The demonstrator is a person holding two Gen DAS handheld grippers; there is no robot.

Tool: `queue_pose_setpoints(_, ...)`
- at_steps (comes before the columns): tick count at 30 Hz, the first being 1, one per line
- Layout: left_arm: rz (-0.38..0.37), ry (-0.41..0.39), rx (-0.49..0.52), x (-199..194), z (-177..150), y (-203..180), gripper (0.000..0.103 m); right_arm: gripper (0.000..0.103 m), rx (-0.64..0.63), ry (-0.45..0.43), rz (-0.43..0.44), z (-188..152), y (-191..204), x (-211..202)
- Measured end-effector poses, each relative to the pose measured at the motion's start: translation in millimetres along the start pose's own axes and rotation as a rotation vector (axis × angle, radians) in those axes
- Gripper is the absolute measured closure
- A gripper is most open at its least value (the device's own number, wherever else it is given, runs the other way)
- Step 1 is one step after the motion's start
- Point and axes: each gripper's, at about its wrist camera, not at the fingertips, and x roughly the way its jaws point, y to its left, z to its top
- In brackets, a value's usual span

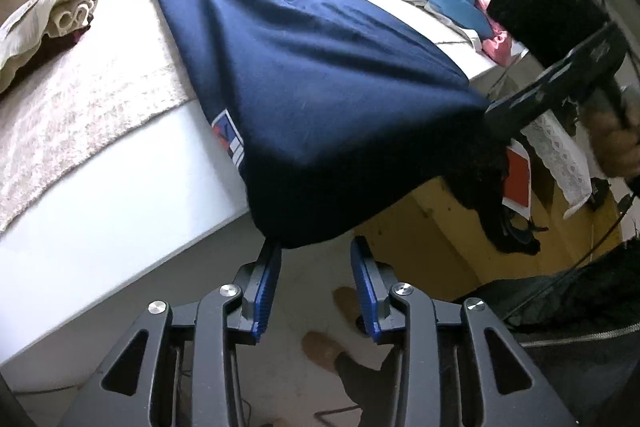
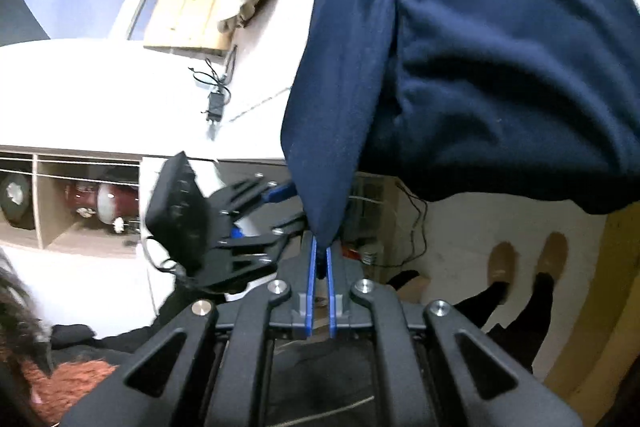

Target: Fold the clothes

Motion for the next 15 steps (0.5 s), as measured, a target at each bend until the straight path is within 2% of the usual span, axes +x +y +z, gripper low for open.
queue_pose_setpoints(5,0.000,-0.034,-0.019,6.7,3.5,-3.7,0.069,0.098,0.095,0.017,0.023,2.0,-22.7,-3.3)
queue_pose_setpoints(6,-0.003,-0.046,-0.022,7.0,4.8,-4.5,0.076,0.098,0.104,0.022,0.018,0.4,-23.7,-0.2)
queue_pose_setpoints(7,-0.007,-0.057,-0.026,6.8,5.9,-5.1,0.093,0.098,0.112,0.027,0.014,-1.2,-24.7,2.9)
queue_pose_setpoints(8,-0.022,-0.063,-0.031,4.2,5.1,-4.4,0.100,0.098,0.118,0.032,0.018,-2.3,-25.6,4.2)
queue_pose_setpoints(11,-0.042,-0.072,-0.038,-8.1,0.2,-5.5,0.100,0.098,0.107,0.025,0.016,-6.5,-18.9,3.1)
queue_pose_setpoints(13,-0.064,-0.091,-0.047,-27.7,-3.9,-7.0,0.100,0.098,0.093,0.008,0.039,-7.7,-13.2,-1.4)
queue_pose_setpoints(15,-0.068,-0.114,-0.031,-46.8,-4.7,-11.6,0.100,0.098,0.072,-0.012,0.023,-9.0,-11.7,-8.1)
